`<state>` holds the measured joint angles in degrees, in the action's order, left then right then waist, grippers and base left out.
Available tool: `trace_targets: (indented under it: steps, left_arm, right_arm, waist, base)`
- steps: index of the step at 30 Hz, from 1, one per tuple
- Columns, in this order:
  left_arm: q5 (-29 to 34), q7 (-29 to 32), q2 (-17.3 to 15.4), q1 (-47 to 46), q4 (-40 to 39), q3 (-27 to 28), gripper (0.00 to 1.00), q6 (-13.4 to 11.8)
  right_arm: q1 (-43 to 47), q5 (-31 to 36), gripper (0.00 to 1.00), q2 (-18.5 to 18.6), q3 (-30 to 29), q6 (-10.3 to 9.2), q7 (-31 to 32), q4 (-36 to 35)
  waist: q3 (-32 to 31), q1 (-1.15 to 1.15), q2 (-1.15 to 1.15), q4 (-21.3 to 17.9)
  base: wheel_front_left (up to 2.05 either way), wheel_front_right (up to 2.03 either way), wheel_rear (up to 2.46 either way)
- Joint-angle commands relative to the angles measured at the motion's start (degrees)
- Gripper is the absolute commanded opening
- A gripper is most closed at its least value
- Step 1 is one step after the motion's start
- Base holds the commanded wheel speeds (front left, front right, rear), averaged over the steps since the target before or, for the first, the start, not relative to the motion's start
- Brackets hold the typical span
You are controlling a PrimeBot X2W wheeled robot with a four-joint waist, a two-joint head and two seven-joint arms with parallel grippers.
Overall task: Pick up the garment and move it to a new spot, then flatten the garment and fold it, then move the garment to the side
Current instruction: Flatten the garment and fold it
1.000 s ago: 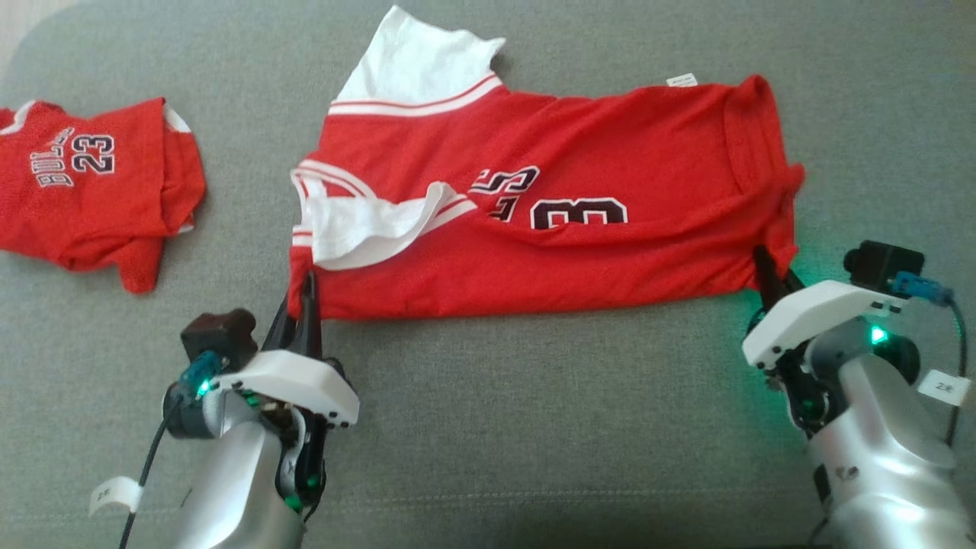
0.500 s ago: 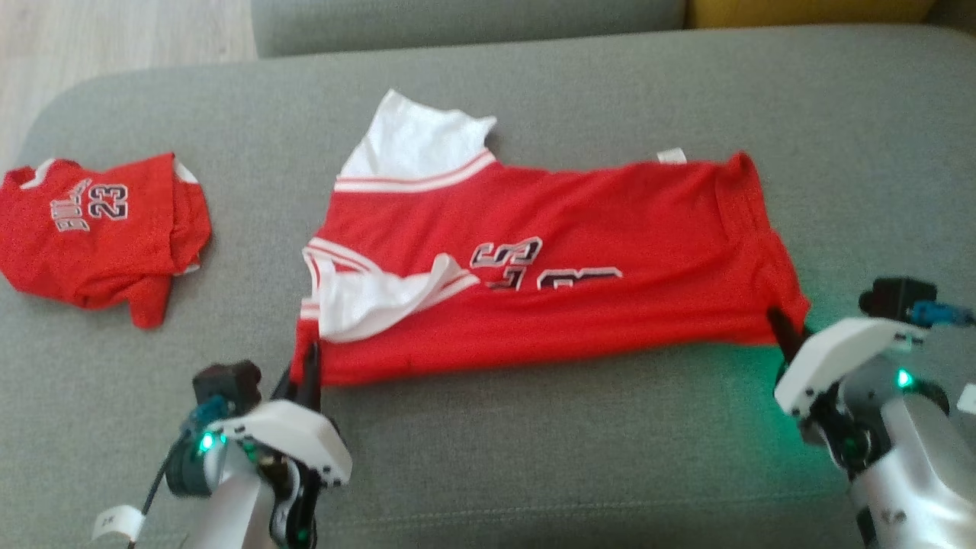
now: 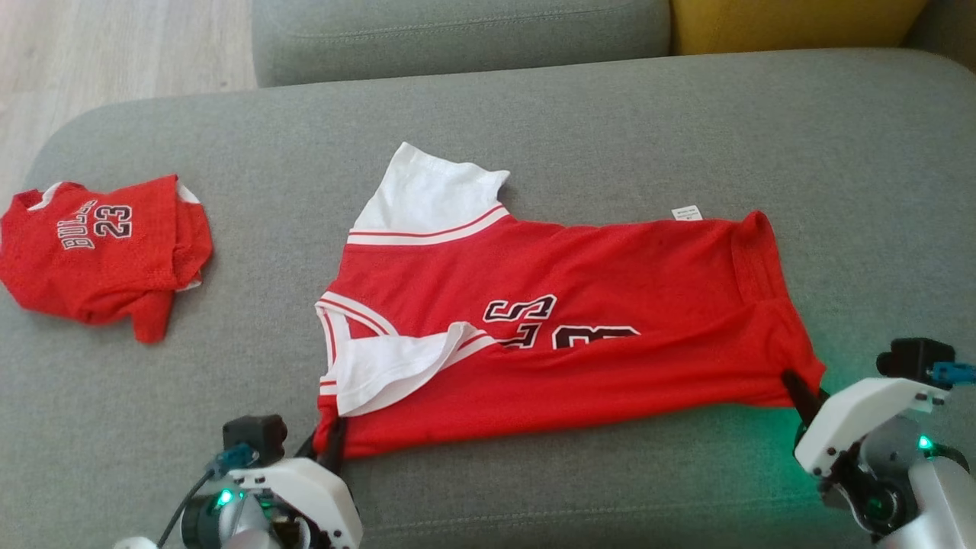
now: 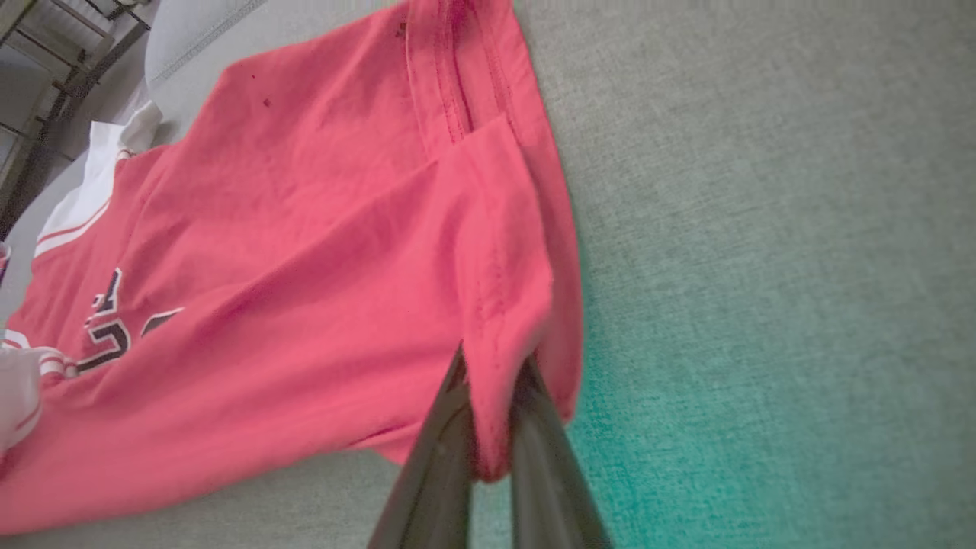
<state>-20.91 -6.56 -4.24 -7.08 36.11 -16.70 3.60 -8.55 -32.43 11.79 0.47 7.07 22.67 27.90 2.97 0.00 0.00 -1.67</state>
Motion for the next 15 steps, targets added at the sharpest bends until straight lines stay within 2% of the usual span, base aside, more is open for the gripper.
trace_targets:
  steps: [1,2,3,10,12,15]
  left_arm:
    - [-0.2,-0.1,-1.1,-1.3,-1.8,1.6,0.46,0.0]
    - [-0.1,-0.3,-1.1,-1.3,-2.0,1.5,0.94,-0.3]
    - [-0.1,-0.6,-1.1,-1.3,-2.2,1.5,1.00,-0.6]
    - [-2.3,-7.7,-0.3,-3.5,-9.6,4.8,1.00,-0.1]
    - [-2.7,-8.3,0.0,-4.1,-13.5,6.6,1.00,0.2]
    - [-2.3,-8.4,0.6,-4.0,-21.7,10.0,1.00,1.0]
  right_arm:
    - [-1.1,0.3,1.00,0.6,0.3,0.42,-0.8,-2.6]
    - [-0.9,0.5,1.00,0.3,0.1,0.42,-1.2,-3.4]
    - [-0.7,0.6,1.00,0.2,-0.1,0.42,-1.9,-4.2]
    - [-0.5,-0.9,1.00,-1.4,-2.3,0.42,-11.3,-11.0]
    - [-0.5,-0.7,1.00,-1.3,-1.1,0.42,-14.6,-13.7]
    - [-0.2,2.9,1.00,0.8,2.8,0.42,-21.3,-17.5]
  waist:
    - [0.2,0.00,0.00,0.0]
    - [0.3,0.00,0.00,-0.1]
    - [0.3,0.00,0.00,-0.1]
    - [0.5,0.00,0.00,0.2]
    - [0.6,0.00,0.00,0.3]
    - [0.8,0.00,0.00,0.3]
  base:
    - [0.00,0.00,0.00]
    - [0.00,0.00,0.00]
    - [0.00,0.00,0.00]
    - [0.00,0.00,0.00]
    - [0.00,0.00,0.00]
    - [0.00,0.00,0.00]
